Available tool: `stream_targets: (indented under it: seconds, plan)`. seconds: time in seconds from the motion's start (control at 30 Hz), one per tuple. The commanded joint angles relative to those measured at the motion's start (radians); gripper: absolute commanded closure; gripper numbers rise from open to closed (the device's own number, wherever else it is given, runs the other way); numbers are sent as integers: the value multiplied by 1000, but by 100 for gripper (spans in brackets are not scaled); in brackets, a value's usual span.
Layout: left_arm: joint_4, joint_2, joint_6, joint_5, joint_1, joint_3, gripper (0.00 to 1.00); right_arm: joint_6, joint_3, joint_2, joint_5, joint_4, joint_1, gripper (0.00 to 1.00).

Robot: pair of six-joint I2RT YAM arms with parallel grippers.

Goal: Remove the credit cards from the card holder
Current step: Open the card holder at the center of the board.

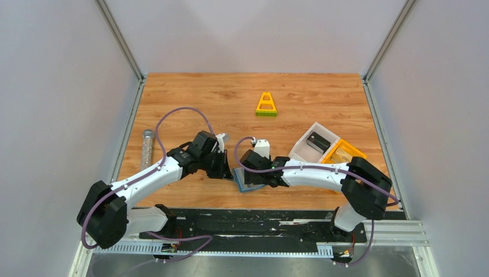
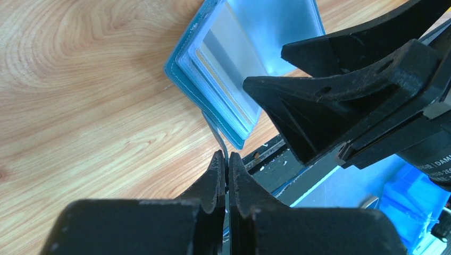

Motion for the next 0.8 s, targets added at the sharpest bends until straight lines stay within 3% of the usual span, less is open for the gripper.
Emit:
stream_targets:
  seconds: [0.0,0.2,0.6,0.77]
  plan:
    - [27,-7,8,12,1,15,100,-9,39,-14,84,-49,8,47]
    - [33,-6,5,12,1,12,100,-25,60,-9,94,-61,24,47]
    - [71,-34,85,50,1,9,100,-108,-36,-80,-138,152,-20,36]
    - [66,-23,88,54,2,16,100,-107,-69,-69,-186,193,-48,37]
